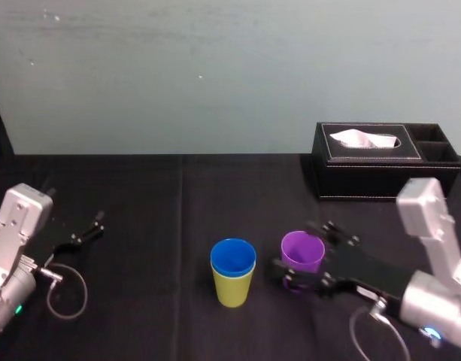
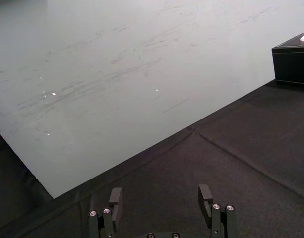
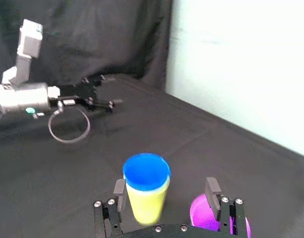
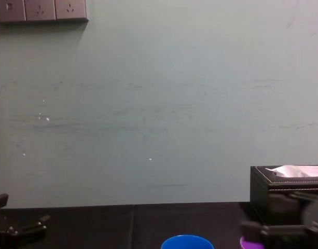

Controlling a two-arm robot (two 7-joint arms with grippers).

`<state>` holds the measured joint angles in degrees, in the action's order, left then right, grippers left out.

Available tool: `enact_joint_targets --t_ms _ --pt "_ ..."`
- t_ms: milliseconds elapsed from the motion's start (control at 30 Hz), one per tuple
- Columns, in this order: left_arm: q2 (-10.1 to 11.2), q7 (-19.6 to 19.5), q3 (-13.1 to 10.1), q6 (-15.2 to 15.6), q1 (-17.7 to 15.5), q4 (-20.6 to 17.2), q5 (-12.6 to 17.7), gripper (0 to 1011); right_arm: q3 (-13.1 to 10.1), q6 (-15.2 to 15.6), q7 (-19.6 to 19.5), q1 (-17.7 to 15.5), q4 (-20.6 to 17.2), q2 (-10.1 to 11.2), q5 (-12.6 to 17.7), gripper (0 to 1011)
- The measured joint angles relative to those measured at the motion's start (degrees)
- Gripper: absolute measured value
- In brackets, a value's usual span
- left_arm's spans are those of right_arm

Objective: Stack the three plastic cups sequentially using one hand.

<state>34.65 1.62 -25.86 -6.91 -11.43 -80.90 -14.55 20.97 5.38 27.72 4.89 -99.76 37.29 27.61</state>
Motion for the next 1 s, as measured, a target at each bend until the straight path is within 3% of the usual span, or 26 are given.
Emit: enact_joint_targets --t_ms 200,433,767,1000 --pt "0.0 0.0 0.0 0.0 0.0 0.0 0.0 1000 -3.1 -1.0 -1.7 -6.5 -1.6 2.5 0.8 1004" --pt "0.0 0.0 0.0 0.0 0.0 0.0 0.0 1000 -4.8 -0.3 -2.4 -9.6 -0.5 2.7 1.4 1004" --pt "0.0 0.0 0.0 0.0 0.0 0.0 0.0 1000 -3.3 4.1 -2.7 -7.2 3.0 1.3 0.4 1004" --pt "0.0 0.0 0.0 0.0 0.0 0.0 0.0 1000 -2.0 5.0 -2.7 -4.3 6.0 -0.2 -0.8 1004"
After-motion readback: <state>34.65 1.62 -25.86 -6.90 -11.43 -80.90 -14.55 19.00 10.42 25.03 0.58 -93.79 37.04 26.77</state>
